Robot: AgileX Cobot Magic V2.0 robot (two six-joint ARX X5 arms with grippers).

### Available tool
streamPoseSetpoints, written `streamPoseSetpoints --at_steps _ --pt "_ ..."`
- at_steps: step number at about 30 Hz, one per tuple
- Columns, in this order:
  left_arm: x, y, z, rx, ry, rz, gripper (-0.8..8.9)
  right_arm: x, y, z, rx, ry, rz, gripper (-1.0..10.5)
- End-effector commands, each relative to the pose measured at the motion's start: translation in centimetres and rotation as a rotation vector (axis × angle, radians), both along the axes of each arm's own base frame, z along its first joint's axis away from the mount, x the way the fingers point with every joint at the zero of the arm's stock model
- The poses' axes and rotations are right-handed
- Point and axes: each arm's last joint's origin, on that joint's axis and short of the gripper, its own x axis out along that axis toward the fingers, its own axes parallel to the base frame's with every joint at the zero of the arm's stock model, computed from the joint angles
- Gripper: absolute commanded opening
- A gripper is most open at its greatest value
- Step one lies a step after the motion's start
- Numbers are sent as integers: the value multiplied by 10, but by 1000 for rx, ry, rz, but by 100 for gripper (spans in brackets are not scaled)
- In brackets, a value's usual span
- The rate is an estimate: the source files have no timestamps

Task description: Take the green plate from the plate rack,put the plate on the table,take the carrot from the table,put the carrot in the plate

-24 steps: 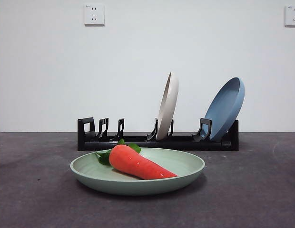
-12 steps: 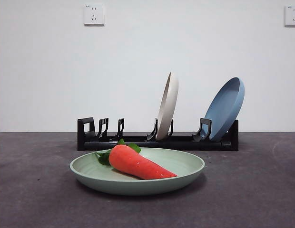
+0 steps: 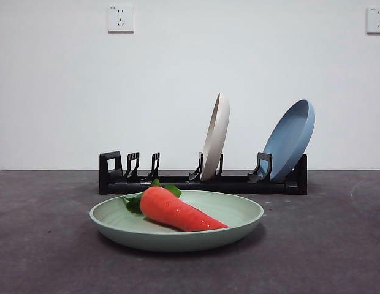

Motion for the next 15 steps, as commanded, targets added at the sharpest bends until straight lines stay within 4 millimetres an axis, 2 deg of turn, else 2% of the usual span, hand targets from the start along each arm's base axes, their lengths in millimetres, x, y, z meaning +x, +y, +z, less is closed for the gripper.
streamPoseSetpoints --at_steps 1,15 --pt "-1 0 -9 -12 43 2 -1 0 0 -1 0 4 -3 1" --pt "-3 0 -11 -25 61 0 -1 0 0 -1 0 4 -3 1"
